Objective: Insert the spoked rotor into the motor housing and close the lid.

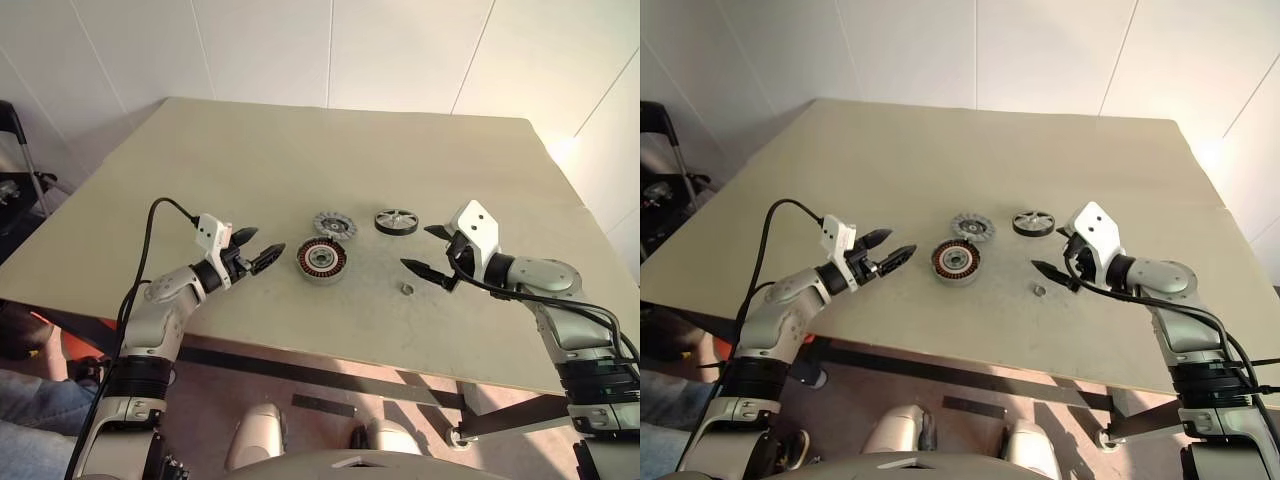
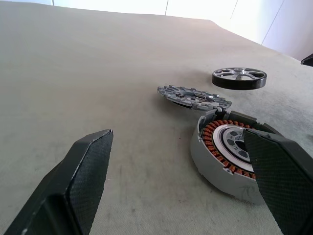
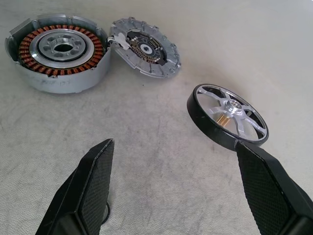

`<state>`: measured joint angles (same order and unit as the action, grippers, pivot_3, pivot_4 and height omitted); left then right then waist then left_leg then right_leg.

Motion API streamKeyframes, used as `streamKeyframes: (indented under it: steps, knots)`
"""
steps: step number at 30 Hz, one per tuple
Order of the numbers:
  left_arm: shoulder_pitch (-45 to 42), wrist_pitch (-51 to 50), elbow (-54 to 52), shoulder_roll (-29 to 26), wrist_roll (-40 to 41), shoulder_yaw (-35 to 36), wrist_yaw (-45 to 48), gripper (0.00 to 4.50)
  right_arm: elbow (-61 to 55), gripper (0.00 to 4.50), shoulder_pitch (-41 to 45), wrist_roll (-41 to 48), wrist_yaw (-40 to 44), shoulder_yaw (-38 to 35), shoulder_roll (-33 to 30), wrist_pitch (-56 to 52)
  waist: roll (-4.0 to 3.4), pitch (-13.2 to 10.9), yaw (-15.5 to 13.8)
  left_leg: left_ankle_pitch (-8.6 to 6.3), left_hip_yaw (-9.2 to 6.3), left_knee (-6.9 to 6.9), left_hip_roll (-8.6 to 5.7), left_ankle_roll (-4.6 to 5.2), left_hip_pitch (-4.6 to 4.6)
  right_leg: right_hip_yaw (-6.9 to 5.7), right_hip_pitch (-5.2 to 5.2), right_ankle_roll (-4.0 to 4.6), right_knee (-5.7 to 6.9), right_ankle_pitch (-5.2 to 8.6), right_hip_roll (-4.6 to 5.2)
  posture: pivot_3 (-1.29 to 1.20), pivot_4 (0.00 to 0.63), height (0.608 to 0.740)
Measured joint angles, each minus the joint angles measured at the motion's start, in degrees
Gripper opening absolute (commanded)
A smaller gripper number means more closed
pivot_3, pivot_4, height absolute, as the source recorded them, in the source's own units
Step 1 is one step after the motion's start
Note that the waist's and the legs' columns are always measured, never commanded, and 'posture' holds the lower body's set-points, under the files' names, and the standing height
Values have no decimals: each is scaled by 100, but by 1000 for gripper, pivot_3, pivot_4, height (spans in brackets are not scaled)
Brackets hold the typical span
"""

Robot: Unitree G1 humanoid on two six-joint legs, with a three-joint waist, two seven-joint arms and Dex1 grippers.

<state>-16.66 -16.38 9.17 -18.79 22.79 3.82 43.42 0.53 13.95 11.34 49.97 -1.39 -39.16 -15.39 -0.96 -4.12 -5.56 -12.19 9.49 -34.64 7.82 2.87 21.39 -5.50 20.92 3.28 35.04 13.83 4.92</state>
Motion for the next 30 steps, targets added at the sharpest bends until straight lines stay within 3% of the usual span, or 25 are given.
streamKeyframes:
  steps: [30]
  knots:
    - [2, 16, -1, -1, -83, -102, 6, 4485, -46, 4438, -173, -16, 31, 164, 30, -4, 0, 0, -1, 0, 0, 0, 0, 0, 0, 0, 0, 0, 1, 0, 0, 0, 0, 740]
